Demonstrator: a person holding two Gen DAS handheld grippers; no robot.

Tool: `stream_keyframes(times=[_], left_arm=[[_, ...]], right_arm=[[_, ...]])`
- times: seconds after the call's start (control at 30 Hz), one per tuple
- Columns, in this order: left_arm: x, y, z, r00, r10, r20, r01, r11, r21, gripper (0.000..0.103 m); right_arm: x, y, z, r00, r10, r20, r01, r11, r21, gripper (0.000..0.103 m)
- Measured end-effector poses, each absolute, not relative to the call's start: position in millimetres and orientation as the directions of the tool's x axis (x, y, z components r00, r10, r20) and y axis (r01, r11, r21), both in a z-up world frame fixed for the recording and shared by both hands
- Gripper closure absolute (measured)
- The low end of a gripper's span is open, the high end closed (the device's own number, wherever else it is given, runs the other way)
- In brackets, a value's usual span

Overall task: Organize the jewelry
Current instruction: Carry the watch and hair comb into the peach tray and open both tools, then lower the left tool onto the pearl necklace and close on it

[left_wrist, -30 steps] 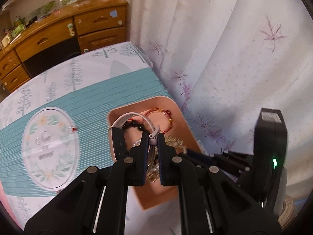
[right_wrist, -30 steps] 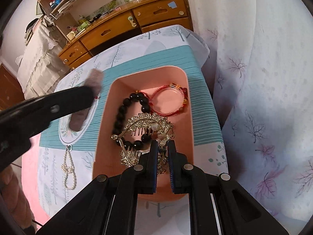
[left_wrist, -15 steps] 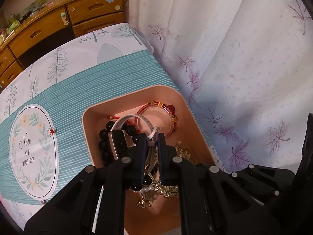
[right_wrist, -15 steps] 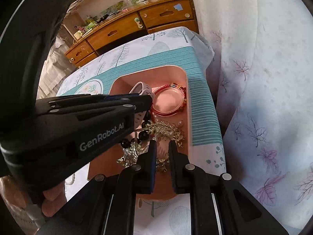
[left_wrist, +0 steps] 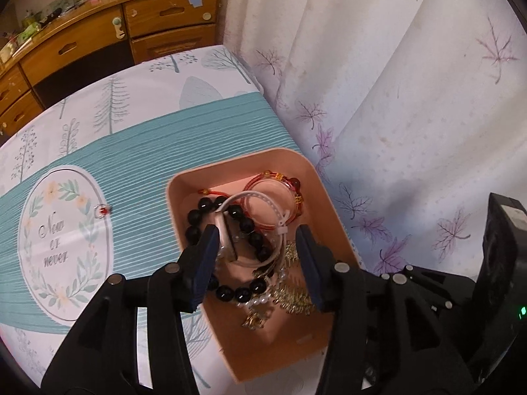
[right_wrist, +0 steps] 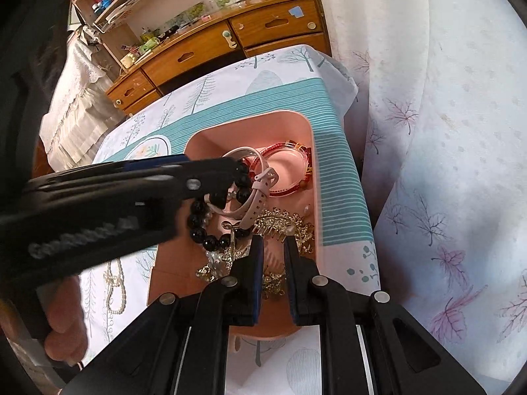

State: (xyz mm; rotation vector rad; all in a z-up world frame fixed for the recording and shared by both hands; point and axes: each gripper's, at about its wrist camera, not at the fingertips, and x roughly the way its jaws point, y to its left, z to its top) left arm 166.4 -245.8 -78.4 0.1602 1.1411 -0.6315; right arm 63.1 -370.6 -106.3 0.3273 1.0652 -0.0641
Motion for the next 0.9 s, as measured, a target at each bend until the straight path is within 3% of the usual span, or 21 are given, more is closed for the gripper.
stream_keyframes(times=[0.43,0.9], left_arm=[[145,-138,-43,0.331,-0.329,-0.885,0.487,0.862,-0.138,0.058],[102,-32,-66,0.304,-0.261,-0.916,0.422,0.899,-0.116,0.058]], right_arm=[[50,-350,-84,0.508,0.091,-0.857,0.188,0.959,0.213,0.09],[38,-251,-57,0.505,0.157,-0.849,-0.008,0.984,0.177,0.09]])
